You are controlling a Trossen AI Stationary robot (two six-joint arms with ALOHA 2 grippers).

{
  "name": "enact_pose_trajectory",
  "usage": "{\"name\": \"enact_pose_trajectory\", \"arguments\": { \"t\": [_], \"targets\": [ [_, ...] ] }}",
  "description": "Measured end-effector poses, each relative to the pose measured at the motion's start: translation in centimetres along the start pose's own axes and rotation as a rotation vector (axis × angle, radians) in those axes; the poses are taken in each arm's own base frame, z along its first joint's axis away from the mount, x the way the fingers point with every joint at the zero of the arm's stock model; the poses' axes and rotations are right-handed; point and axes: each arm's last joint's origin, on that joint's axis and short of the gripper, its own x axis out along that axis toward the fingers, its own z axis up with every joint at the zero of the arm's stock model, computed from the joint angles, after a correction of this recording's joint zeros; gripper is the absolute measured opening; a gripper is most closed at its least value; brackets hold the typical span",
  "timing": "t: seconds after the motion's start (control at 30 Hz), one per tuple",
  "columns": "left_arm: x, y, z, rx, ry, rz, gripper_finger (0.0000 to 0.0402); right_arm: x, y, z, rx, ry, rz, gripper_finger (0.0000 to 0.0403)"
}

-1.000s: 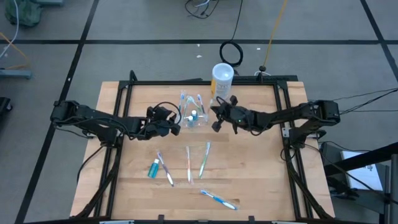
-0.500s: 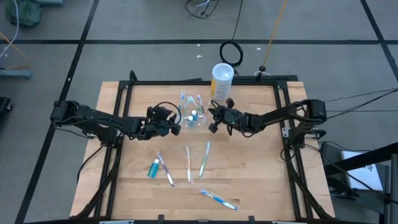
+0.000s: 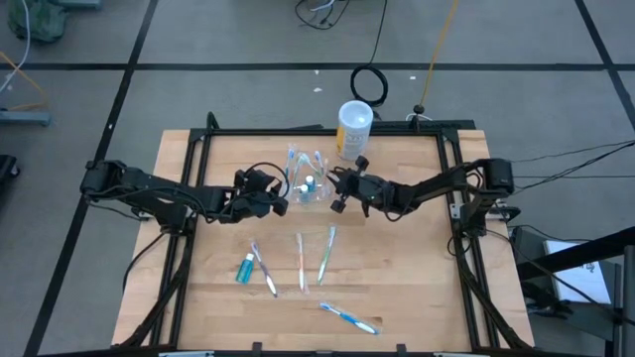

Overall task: Pick & Place toothbrushing station
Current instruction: Put the right orange toothbrush into the transparent organizer, then put the purple toothbrush into the transparent organizer

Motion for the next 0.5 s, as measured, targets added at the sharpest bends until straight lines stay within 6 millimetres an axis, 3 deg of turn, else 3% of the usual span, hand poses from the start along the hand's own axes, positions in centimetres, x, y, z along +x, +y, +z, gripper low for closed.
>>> {"name": "enact_pose_trajectory", "arguments": {
  "t": [0.17,0.33,0.5],
  "targets": [
    [0.0,-0.2,-0.1,-0.004,0.047,-0.068,0.0134,-0.6,-0.2,1.0,-0.007,-0.032,0.001,0.0109],
    [-0.2,-1.0,0.1,-0.013,0.162,-0.251,0.0134,-1.1,-0.5,1.9,0.001,-0.061,-0.002,0.0135],
    [-0.6,-1.6,-0.1,-0.016,0.335,-0.467,0.0134,-1.6,-0.9,2.1,-0.114,-0.015,0.006,0.0147]
  ]
}}
